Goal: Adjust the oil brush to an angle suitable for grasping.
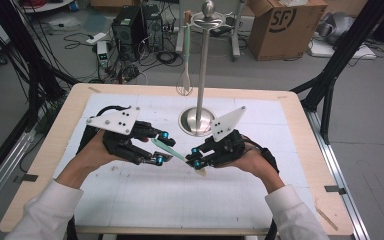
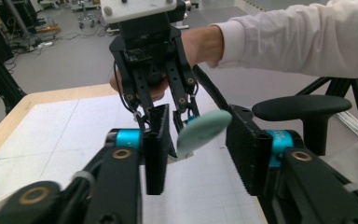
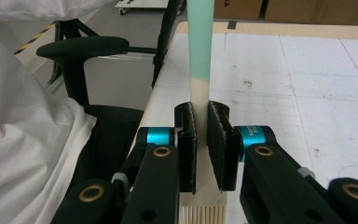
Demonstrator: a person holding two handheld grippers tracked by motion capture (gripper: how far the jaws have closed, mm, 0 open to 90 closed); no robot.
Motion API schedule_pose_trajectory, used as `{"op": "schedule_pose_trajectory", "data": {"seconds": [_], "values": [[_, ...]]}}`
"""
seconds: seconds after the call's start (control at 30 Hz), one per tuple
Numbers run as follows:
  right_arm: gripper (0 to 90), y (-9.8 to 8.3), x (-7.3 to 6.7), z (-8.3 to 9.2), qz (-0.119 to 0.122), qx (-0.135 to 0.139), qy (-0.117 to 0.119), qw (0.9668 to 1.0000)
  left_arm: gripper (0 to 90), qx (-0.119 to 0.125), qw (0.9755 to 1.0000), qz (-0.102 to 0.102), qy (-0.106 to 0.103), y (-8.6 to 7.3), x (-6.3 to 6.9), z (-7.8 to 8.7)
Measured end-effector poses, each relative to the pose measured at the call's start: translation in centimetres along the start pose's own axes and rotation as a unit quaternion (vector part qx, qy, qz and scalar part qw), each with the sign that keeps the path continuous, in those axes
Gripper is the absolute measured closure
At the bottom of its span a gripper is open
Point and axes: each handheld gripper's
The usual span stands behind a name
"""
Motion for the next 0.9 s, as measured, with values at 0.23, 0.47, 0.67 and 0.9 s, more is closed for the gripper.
{"op": "schedule_pose_trajectory", "data": {"seconds": [0.23, 0.47, 0.67, 0.9], "values": [[82.4, -0.02, 0.12, -0.33, -0.007, 0.005, 0.009, 0.9999, 75.6, -0.003, 1.0000, -0.001, 0.007, 0.02, -0.05, 0.06], [82.2, -0.04, 0.25, -0.28, -0.015, 0.010, 0.010, 0.9998, 76.6, -0.007, 0.9997, 0.006, 0.022, 0.24, 0.11, 0.13], [80.3, -0.03, 0.27, -0.07, -0.023, 0.021, 0.001, 0.9995, 76.9, -0.001, 0.9995, 0.005, 0.032, 0.38, 0.10, 0.24], [65.8, -0.13, 0.31, -0.17, -0.028, 0.017, -0.008, 0.9994, 77.0, -0.001, 0.9993, 0.008, 0.037, 0.45, 0.07, 0.24]]}}
Point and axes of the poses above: each handheld gripper's, and its own axes: z roughly backward along the jaws, y roughly out of its top, x roughly to its right, and after that the axes turned 2 degrees about -x, right-handed
